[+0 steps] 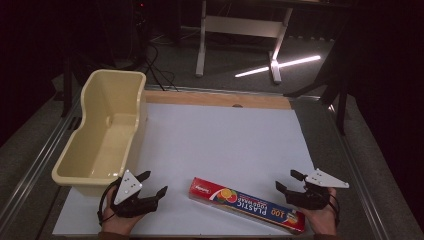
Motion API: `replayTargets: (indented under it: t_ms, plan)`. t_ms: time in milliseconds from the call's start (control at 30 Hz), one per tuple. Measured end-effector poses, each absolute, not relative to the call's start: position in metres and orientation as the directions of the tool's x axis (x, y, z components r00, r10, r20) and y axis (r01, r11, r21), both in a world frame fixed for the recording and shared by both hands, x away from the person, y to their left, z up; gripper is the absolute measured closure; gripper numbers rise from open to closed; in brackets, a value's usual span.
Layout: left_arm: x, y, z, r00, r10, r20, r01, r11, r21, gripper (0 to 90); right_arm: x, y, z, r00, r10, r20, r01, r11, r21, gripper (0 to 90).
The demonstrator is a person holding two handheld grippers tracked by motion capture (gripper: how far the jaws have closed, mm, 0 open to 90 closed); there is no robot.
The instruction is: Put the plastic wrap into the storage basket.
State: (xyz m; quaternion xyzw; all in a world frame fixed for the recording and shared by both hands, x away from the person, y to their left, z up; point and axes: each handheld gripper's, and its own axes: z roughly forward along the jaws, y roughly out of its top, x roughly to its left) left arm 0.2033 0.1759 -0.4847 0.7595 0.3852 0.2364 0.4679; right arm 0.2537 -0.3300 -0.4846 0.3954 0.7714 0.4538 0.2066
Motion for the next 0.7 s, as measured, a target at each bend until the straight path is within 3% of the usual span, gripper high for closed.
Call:
replayTargets:
  t_ms: [700]
  plan:
    - [0.203,0.176,-0.485,0.589,0.808,-0.008,0.358,-0.252,0.899,25.0,0.251,-0.313,-0.465,-0.669,0.743,0.036,0.405,0.324,0.855,26.7]
